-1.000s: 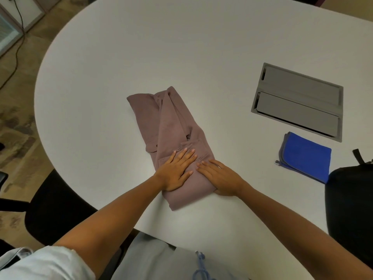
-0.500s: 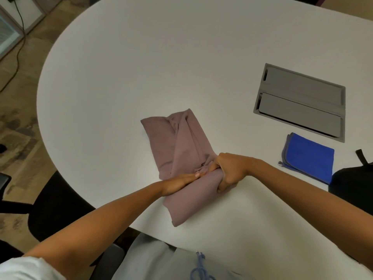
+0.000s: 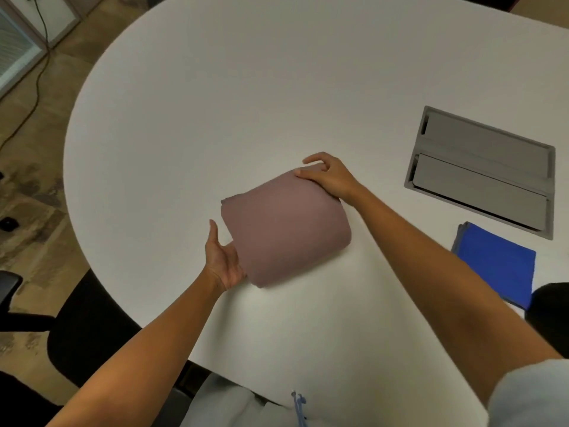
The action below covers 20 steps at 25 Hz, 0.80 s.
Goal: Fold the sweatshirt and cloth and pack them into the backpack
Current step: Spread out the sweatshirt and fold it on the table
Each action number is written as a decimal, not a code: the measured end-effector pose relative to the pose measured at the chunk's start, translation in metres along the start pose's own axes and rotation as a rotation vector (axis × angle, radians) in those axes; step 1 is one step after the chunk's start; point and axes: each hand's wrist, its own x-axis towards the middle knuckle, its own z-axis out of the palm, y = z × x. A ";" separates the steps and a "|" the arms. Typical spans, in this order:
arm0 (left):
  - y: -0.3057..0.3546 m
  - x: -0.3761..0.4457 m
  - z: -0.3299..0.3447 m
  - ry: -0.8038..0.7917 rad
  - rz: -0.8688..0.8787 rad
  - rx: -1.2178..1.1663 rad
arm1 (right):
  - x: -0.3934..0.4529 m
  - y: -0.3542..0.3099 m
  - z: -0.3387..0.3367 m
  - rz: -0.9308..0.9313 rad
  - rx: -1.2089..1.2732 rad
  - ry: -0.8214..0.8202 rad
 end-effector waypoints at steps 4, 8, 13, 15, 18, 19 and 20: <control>0.006 0.018 0.011 -0.004 0.109 -0.003 | 0.007 0.031 0.033 0.157 -0.013 0.076; 0.007 0.036 0.018 0.034 0.209 0.270 | 0.007 0.048 0.041 0.186 -0.009 0.166; 0.006 0.041 0.039 0.442 0.422 0.563 | 0.004 0.043 0.062 -0.217 -0.575 0.346; 0.001 0.042 0.050 0.652 0.735 0.864 | 0.002 0.048 0.075 -0.351 -0.760 0.280; -0.012 0.052 0.063 0.601 1.121 1.401 | -0.001 0.065 0.090 -0.374 -0.807 0.228; -0.018 0.062 0.062 0.578 1.116 1.563 | -0.002 0.070 0.092 -0.357 -0.804 0.226; -0.024 0.071 0.058 0.572 1.071 1.685 | -0.004 0.076 0.094 -0.349 -0.816 0.230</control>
